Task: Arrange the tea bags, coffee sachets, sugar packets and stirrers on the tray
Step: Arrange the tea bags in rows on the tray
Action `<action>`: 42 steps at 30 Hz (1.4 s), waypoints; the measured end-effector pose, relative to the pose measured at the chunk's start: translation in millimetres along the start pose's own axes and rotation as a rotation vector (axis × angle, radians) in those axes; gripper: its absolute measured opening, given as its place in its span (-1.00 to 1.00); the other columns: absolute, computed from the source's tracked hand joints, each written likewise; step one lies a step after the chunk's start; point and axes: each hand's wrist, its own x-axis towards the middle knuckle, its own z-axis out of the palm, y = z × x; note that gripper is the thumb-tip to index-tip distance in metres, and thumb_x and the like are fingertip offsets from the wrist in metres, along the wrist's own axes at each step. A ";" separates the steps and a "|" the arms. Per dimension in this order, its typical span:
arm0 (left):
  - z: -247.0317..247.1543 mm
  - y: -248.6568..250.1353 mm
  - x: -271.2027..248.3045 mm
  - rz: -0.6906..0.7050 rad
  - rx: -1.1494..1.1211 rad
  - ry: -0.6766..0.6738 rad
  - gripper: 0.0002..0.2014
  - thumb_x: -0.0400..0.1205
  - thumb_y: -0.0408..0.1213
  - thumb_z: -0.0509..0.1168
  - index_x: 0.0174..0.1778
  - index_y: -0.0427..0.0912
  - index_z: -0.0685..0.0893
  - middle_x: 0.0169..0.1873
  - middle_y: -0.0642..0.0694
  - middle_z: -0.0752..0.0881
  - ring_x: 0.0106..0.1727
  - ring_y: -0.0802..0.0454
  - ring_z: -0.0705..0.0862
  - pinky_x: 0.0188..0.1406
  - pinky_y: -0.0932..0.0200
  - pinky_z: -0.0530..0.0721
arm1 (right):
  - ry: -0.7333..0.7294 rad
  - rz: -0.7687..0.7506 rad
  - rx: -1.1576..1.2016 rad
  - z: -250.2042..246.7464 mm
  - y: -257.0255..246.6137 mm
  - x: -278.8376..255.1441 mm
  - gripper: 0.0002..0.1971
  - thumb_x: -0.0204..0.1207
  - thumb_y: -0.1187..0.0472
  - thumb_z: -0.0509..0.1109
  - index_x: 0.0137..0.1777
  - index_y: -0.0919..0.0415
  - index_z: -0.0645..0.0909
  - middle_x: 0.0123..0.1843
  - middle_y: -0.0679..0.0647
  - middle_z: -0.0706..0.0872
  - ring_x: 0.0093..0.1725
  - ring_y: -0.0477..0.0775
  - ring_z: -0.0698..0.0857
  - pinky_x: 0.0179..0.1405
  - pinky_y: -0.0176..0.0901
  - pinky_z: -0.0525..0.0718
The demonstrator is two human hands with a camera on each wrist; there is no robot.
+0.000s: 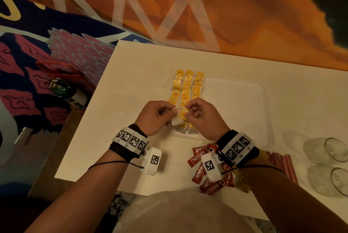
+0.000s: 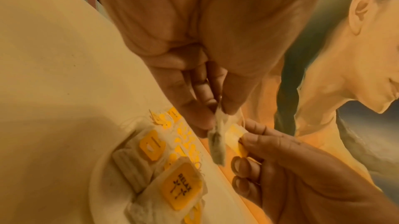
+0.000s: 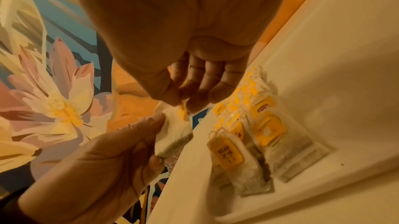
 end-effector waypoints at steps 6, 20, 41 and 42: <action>7.6 -1.6 -1.6 -0.001 0.004 -0.044 -0.87 0.66 -0.40 0.40 0.08 -0.33 0.79 -0.26 -0.27 0.81 -0.31 -0.06 0.77 -0.33 0.15 0.74 | -0.054 -0.039 -0.010 8.4 -3.3 -1.2 -0.84 0.59 0.31 0.45 0.12 0.11 0.63 -0.28 0.17 0.65 -0.36 -0.01 0.56 -0.28 -0.17 0.61; -4.5 -2.1 1.4 -0.017 -0.007 -0.103 -0.85 0.65 -0.41 0.40 0.10 -0.36 0.75 -0.15 -0.36 0.81 -0.25 -0.15 0.71 -0.28 0.10 0.74 | -0.106 -0.011 0.091 -3.0 -3.6 1.2 -0.67 0.58 0.56 0.23 0.18 0.18 0.61 -0.06 0.15 0.75 -0.08 0.20 0.76 0.06 0.03 0.75; -12.1 0.5 4.7 -0.030 0.058 -0.173 -0.86 0.70 -0.34 0.36 0.11 -0.24 0.79 -0.13 -0.44 0.78 -0.21 -0.14 0.72 -0.15 -0.03 0.77 | -0.156 0.049 -0.145 1.7 5.1 6.9 -0.91 0.65 0.13 0.47 -0.05 0.08 0.79 -0.44 -0.18 0.68 -0.43 -0.26 0.55 -0.33 -0.44 0.49; -12.1 0.5 4.6 -0.029 0.053 -0.172 -0.85 0.70 -0.35 0.35 0.11 -0.24 0.79 -0.15 -0.43 0.78 -0.22 -0.14 0.72 -0.14 -0.03 0.78 | -0.153 0.047 -0.131 2.0 5.4 6.4 -0.88 0.66 0.10 0.45 -0.07 0.07 0.79 -0.42 -0.02 0.69 -0.41 -0.20 0.54 -0.33 -0.34 0.52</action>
